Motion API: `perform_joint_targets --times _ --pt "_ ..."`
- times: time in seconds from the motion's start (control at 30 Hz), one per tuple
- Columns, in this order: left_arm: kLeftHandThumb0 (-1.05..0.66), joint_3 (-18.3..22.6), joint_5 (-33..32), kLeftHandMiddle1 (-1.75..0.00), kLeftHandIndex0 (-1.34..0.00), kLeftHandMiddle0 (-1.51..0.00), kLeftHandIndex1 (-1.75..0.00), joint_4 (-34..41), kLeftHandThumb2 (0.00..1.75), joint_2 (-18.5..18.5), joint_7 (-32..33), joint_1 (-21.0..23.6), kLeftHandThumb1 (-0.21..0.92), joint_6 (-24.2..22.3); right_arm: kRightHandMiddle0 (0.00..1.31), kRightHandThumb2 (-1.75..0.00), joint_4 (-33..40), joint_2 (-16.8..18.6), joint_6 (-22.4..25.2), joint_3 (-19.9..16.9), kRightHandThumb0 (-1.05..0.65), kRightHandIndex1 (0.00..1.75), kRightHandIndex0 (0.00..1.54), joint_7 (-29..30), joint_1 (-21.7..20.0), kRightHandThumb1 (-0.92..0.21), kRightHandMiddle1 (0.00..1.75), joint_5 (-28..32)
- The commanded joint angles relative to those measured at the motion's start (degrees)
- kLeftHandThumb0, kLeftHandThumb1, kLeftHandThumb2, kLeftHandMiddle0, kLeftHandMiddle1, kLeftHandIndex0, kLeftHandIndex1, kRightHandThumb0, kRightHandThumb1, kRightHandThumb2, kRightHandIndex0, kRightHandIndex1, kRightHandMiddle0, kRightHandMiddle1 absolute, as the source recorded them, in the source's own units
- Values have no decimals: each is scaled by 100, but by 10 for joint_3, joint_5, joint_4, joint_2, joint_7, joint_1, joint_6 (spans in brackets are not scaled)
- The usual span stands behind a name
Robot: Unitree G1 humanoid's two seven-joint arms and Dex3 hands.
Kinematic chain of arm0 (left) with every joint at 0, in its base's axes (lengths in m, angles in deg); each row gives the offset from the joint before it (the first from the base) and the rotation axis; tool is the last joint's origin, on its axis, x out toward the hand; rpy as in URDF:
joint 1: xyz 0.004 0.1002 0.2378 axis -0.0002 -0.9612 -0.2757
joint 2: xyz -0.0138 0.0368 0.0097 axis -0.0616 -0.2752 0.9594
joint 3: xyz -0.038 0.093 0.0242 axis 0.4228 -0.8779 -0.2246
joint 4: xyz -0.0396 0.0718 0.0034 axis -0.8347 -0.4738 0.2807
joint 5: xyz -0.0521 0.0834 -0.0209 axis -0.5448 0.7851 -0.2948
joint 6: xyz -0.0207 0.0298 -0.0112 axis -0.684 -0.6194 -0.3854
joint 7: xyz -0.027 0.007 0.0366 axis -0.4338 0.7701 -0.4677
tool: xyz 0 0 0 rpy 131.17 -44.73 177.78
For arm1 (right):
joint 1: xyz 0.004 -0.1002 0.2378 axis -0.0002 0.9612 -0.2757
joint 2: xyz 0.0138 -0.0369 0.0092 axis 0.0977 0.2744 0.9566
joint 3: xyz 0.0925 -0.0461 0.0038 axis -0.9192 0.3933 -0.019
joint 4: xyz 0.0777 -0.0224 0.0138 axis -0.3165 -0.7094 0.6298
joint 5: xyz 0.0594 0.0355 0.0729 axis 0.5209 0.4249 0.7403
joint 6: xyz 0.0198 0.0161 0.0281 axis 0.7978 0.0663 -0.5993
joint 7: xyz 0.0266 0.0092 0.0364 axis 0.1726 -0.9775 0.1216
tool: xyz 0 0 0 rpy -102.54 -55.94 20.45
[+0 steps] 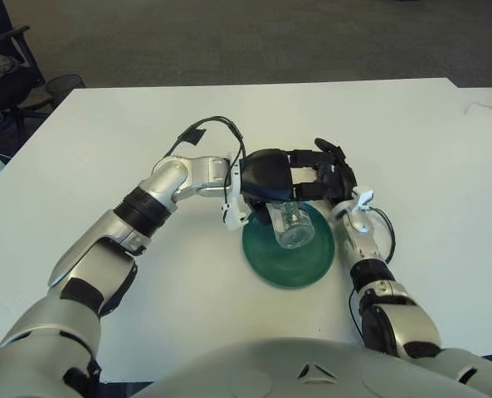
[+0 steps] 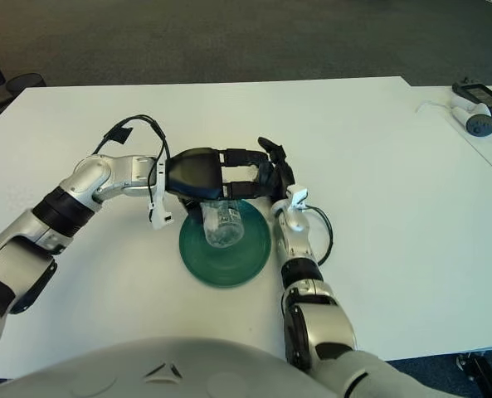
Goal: Put the bottle into the plate.
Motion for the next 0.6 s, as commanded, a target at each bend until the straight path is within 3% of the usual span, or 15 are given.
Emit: perform_joint_targets --times 0.0,0.03,0.07,0.23,0.57 --pt "-105 -9 5 0 0 0 0 11 64 -19 6 10 92 18 2 -127 -21 -32 -51 85 -74 21 7 -9 113 -92 23 -169" --pt "-105 -9 3 0 0 0 0 15 62 -19 3 10 92 18 1 -121 -122 -18 -119 61 -75 14 7 -25 90 -92 24 -98" --pt "-105 -9 2 0 0 0 0 17 60 -19 1 11 92 18 1 -117 -173 -14 -151 49 -76 10 8 -30 79 -92 25 -68" --pt "-105 -3 -7 0 0 0 0 43 58 -23 -18 4 92 7 0 -113 -163 -18 -138 75 -77 2 6 53 80 -92 24 -120" --pt "-97 -3 11 0 0 0 0 84 64 -38 -35 10 92 5 0 -117 -210 -11 -83 -1 -69 4 15 -79 33 -92 40 8"
